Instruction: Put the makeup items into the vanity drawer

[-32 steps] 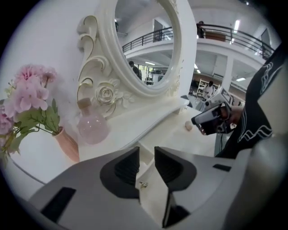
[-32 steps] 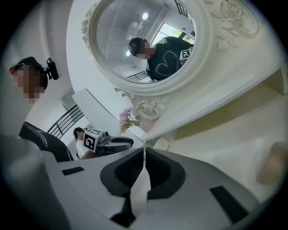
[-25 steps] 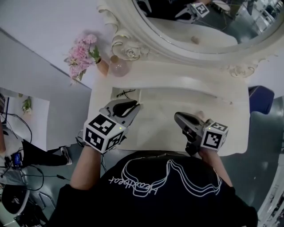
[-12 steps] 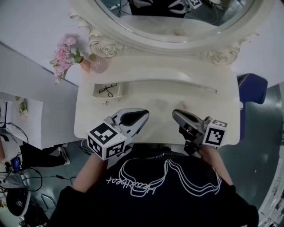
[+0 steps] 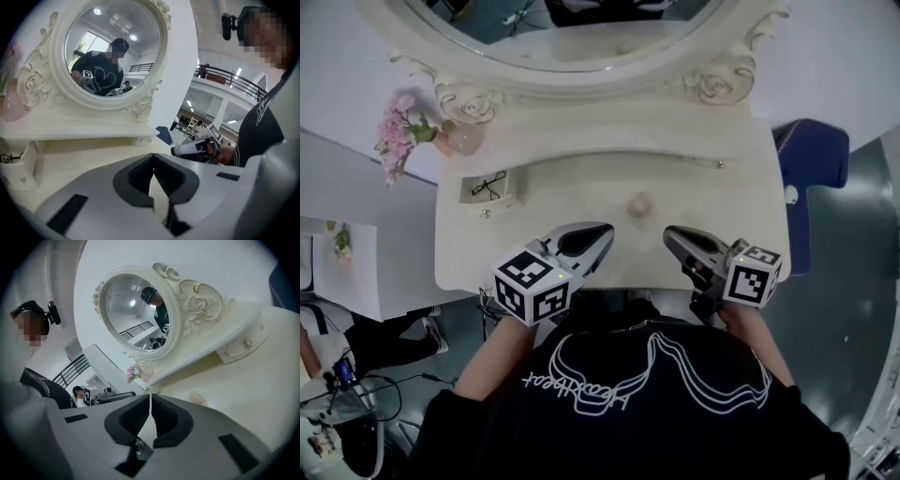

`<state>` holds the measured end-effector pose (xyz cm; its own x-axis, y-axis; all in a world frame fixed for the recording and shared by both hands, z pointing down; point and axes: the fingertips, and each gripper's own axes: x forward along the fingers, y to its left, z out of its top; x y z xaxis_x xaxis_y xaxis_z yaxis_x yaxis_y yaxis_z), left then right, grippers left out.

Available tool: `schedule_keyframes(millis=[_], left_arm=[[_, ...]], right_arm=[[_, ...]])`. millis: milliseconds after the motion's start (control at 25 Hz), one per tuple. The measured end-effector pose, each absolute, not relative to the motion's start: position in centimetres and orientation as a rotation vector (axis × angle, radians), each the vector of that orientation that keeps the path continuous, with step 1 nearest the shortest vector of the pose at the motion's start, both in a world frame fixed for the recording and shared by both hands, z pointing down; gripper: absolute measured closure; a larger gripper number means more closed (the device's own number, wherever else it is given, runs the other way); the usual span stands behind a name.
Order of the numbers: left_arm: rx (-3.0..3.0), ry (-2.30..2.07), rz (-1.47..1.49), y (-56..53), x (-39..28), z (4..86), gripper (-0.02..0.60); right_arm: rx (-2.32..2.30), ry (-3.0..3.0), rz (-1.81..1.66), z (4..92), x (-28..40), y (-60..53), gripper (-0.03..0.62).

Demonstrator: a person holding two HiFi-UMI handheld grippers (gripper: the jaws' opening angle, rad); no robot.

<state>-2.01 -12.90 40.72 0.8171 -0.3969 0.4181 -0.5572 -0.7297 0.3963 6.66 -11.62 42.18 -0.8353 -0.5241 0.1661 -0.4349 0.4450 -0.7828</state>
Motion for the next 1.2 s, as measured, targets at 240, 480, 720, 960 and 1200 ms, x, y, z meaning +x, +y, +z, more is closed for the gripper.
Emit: schedule_keyframes(millis=[240, 480, 720, 960, 1200], left_arm=[[2.467, -0.775, 0.463, -13.4, 1.2, 43.1, 0.554], [2.469, -0.853, 0.582, -15.2, 3.0, 47.2, 0.42], [2.458, -0.924, 0.709, -17.0, 3.7, 50.9, 0.349], [2.457, -0.973, 0.855, -18.3, 3.8, 53.4, 0.314], [2.456, -0.979, 0.951, -18.8, 3.8, 55.3, 0.353]], right_arm=[[-0.911, 2.592, -1.322, 42.5, 10.7, -10.0, 0.574], [-0.959, 2.563, -1.276, 43.6, 14.5, -9.0, 0.574], [-1.026, 2.558, -1.245, 44.0, 17.4, -8.3, 0.574], [-1.098, 2.544, -1.24, 44.6, 19.7, -7.9, 0.574], [-1.135, 2.521, -1.26, 45.4, 20.5, -7.3, 0.574]])
